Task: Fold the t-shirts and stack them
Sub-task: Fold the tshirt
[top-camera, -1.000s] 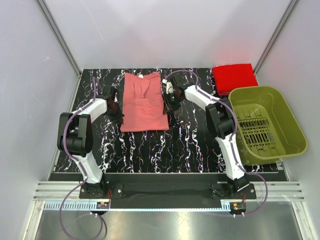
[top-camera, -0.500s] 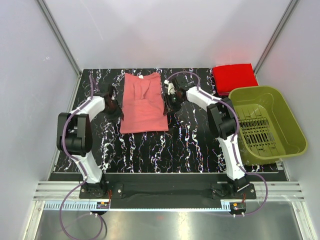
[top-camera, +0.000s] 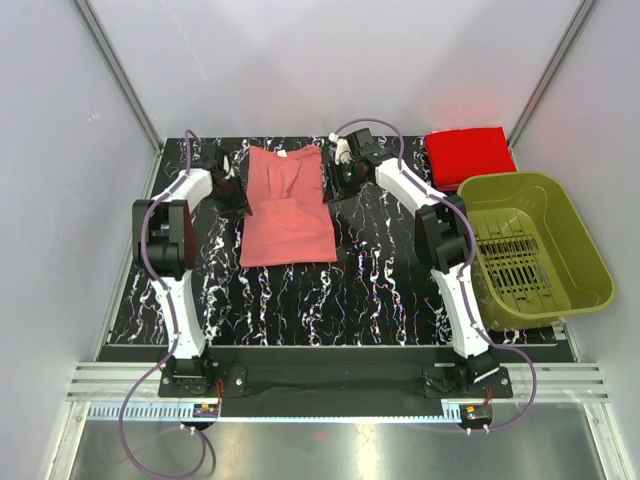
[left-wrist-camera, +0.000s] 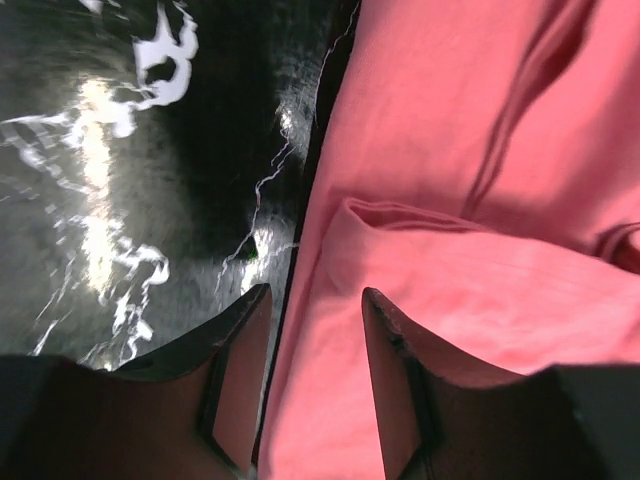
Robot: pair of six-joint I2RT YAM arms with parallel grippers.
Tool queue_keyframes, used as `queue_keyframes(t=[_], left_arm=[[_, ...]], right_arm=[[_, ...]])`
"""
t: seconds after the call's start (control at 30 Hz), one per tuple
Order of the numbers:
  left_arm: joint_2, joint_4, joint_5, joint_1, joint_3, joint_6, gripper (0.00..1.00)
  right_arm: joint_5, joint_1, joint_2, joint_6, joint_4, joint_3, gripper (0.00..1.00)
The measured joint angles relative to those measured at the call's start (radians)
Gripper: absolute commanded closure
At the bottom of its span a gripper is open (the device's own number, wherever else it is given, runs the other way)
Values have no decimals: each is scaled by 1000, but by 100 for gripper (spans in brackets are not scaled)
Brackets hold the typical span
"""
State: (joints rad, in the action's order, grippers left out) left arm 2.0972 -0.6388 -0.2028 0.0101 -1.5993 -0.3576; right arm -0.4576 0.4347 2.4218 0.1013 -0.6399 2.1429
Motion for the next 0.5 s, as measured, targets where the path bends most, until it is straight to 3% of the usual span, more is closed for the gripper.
queue_keyframes(t=[0.37, 0.5], left_arm=[[72, -20, -22, -3, -97, 52, 57], [95, -17, -24, -3, -103, 55, 72]], right_arm=[[-42, -12, 129, -11, -10, 82, 62], [-61, -13, 144, -13, -5, 87, 80]])
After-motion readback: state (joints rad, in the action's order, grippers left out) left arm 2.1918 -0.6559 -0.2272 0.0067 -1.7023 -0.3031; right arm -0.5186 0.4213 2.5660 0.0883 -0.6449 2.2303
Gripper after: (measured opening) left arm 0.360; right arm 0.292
